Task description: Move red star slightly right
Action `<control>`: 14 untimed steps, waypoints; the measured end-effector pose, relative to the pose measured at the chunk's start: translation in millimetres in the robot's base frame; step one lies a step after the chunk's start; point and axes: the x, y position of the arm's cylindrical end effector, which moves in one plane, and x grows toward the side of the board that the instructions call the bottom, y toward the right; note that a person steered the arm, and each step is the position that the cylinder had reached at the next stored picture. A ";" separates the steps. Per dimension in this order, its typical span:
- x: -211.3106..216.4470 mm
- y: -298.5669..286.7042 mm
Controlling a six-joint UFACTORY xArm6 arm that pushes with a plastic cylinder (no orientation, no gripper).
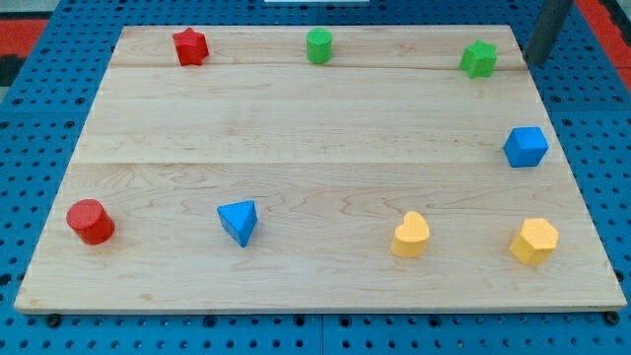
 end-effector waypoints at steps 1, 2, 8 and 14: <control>47.5 -61.4; 57.0 -158.5; 16.9 -549.4; -21.9 -464.9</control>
